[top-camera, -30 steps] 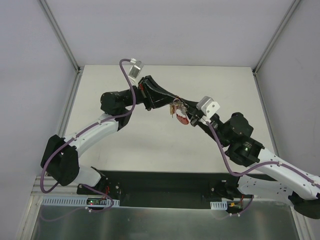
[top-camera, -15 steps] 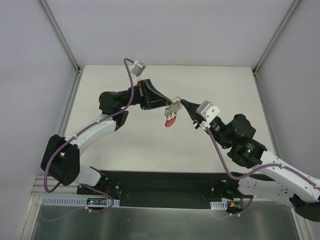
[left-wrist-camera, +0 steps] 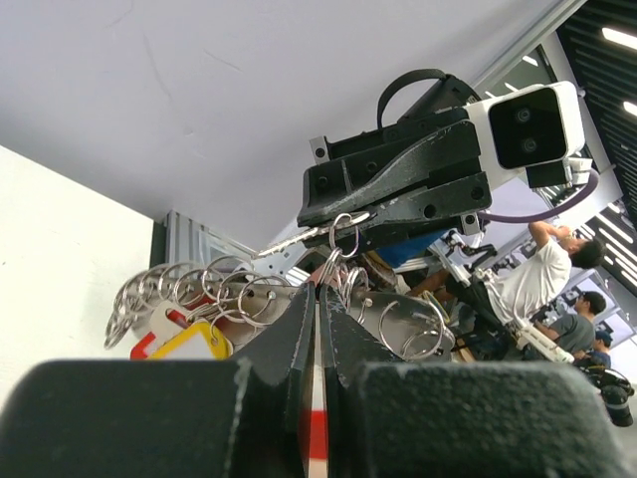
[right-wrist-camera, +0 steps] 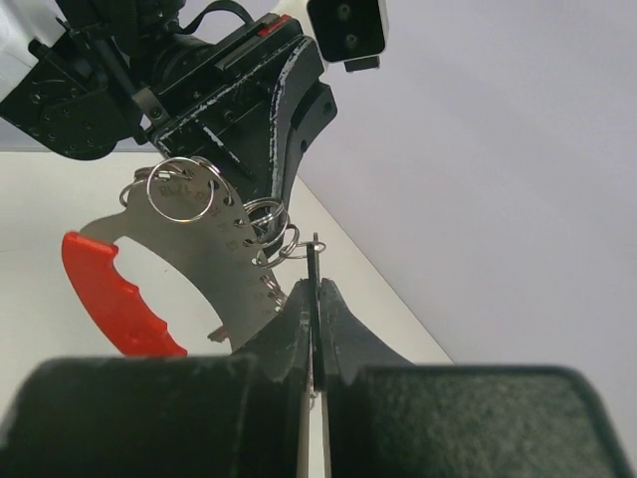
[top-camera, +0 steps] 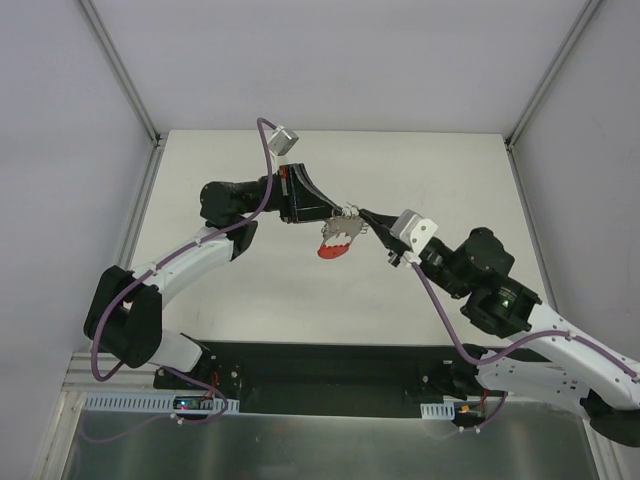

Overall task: Remove the keys from the keyring
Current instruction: Adjust the key on the keyring.

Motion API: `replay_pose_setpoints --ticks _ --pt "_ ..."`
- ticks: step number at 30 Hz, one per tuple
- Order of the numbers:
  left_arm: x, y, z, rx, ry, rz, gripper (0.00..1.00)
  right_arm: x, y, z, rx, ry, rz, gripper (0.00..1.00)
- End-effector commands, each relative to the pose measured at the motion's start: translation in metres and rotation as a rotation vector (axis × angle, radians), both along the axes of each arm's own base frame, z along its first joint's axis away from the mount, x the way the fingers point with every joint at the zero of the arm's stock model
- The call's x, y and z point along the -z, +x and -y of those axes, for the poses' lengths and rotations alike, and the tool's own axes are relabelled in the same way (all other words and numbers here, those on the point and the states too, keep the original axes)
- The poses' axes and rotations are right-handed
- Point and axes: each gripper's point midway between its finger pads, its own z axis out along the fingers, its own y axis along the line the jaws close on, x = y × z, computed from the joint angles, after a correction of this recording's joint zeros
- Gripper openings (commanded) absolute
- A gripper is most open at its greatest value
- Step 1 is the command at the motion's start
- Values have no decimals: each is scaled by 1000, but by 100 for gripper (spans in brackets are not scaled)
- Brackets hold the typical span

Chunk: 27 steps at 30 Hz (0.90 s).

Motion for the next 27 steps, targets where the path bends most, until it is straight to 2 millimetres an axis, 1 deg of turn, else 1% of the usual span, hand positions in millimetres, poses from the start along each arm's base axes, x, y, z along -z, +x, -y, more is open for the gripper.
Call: replay_pose_setpoints --ticks 1,3,6,9,10,16,19,24,27 --pt "-43 -26 -21 -26 -203 378 0 -55 -16 13 -44 153 62 1" --pt "-48 -25 -21 -33 -215 386 0 -44 -20 4 -92 143 34 1" --pt "-52 -23 -21 -44 -229 402 0 -33 -20 -2 -105 133 -1 1" --pt "-57 -23 -21 -46 -238 417 0 -25 -18 -1 -93 127 -16 1" --pt "-58 -23 -21 -49 -240 421 0 -25 -18 1 -89 133 -19 1" --pt "-65 -21 -23 -88 -270 452 0 -11 -19 1 -89 123 -62 1" --pt "-67 -20 -25 -109 -283 474 0 -8 -20 0 -96 130 -82 1" --pt "-67 -17 -27 -146 -296 498 0 -4 -20 -1 -99 131 -104 1" --pt "-67 -18 -30 -171 -304 530 0 0 -20 -3 -100 123 -120 1"
